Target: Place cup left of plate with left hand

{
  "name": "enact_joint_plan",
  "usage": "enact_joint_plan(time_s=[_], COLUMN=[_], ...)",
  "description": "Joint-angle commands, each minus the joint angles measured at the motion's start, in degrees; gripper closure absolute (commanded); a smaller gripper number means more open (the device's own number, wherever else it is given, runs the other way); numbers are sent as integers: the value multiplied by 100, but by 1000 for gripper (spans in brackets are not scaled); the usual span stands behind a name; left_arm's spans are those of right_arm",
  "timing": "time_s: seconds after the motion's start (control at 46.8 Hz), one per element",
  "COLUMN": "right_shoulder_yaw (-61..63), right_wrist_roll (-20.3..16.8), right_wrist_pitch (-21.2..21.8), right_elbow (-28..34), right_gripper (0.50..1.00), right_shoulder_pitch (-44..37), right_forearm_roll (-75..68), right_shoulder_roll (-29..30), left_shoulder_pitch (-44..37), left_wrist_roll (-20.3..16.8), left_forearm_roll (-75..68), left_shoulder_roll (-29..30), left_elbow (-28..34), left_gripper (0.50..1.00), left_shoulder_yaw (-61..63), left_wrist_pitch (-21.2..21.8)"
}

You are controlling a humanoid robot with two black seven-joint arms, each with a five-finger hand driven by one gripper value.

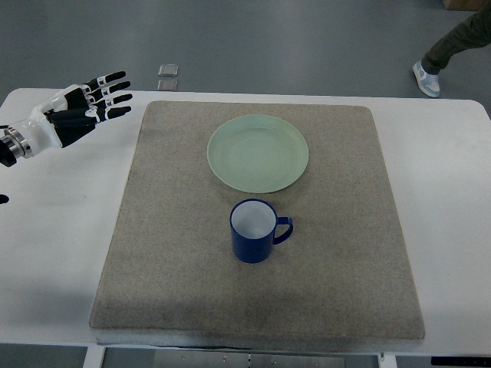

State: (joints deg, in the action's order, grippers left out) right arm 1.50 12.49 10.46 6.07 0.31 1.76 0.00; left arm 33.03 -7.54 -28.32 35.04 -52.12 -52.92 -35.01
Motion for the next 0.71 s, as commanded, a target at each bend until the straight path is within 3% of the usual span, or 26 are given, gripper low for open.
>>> enact_joint_plan(time_s=[0.0,0.214,0.363,0.513,0.684], right_shoulder_yaw=[0,0,0,0,0], right_wrist_roll=[-1,-1,-1,-1,-1], right_wrist_pitch=[0,0,0,0,0], right_elbow=[-1,-1,-1,-1,-1], right_gripper=[568,568,568,568,568], right_shoulder_pitch=[4,4,4,4,4], right_forearm_roll=[0,0,0,0,0], right_shoulder_roll=[0,0,0,0,0], left_shoulder_pitch=[-288,-912,-1246,-1387,-1334], left_wrist_roll=[-186,-318,-388,-810,-854], left_forearm_roll=[-147,-278,-1244,-1957,-2045], left_shoulder_roll=[20,64,-6,-94,-322], left_elbow=[-298,-1159,-1678,-2030,-2145], left_gripper=[501,501,504,504,504], left_shoulder_yaw=[36,80,89,194,379], left_wrist_pitch=[1,1,1,1,1])
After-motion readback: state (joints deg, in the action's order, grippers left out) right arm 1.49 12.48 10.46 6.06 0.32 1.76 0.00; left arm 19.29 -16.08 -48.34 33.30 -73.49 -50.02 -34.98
